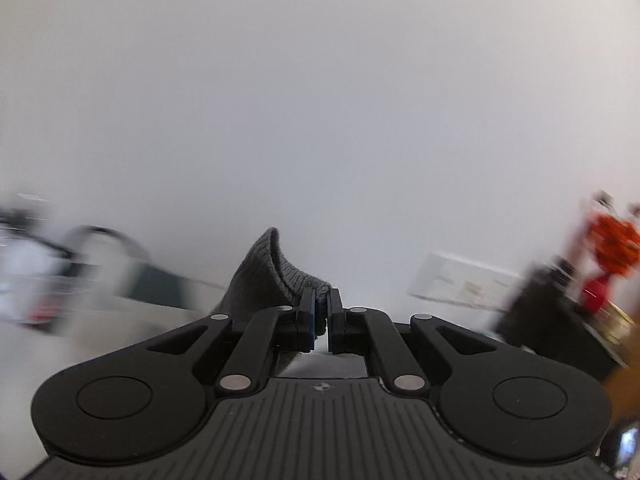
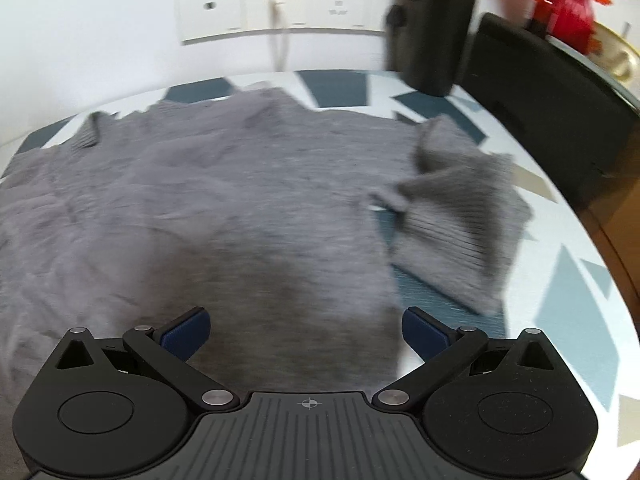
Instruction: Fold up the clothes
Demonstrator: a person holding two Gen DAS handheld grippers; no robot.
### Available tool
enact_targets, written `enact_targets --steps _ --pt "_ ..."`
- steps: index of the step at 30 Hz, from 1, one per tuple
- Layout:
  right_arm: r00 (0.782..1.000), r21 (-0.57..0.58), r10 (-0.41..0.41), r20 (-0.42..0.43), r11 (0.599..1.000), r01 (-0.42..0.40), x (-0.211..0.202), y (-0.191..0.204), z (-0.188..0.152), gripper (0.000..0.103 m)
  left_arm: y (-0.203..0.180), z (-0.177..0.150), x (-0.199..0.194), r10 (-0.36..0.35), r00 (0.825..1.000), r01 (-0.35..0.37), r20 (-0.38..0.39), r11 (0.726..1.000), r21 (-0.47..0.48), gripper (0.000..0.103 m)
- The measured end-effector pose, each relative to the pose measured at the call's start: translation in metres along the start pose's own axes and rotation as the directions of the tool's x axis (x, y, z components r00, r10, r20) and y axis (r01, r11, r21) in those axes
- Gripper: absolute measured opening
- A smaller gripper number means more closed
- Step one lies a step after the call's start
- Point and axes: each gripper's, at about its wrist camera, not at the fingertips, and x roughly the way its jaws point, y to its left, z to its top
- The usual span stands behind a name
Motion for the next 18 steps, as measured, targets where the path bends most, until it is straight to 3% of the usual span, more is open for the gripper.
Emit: enact_targets --steps 4,7,12,14,17,18 --pt "0.999 0.026 -0.043 0.0 0.999 0.043 0.0 -0.022 -0.011 0.102 -0.07 -0.021 0.06 -0.157 0.985 0.162 -0.078 0.985 0.065 0.005" --pt "0.999 0.052 -0.047 -0.003 0.998 0.047 -0.001 -0.035 -0.018 0.102 -0.109 -0.048 0.101 -0.22 0.961 0.235 -0.165 0.968 0.082 0.005" --pt "0.999 0.063 -0.046 0.004 0.997 0.046 -0.004 -0.047 -0.024 0.102 -0.148 -0.1 0.16 -0.225 0.928 0.269 -0.295 0.956 0.117 0.006" --pt "0.999 0.063 -0.04 0.002 0.997 0.04 -0.005 -0.05 -0.025 0.102 -0.149 -0.12 0.181 -0.228 0.902 0.285 -0.365 0.952 0.11 0.007" --pt "0.999 0.055 -0.037 0.0 0.998 0.037 -0.007 -0.052 -0.025 0.102 -0.152 -0.135 0.188 -0.219 0.875 0.3 -0.431 0.945 0.128 0.021" --pt "0.999 0.055 -0.036 -0.001 0.998 0.036 -0.007 -0.053 -0.024 0.102 -0.153 -0.135 0.186 -0.224 0.873 0.309 -0.434 0.941 0.136 0.038"
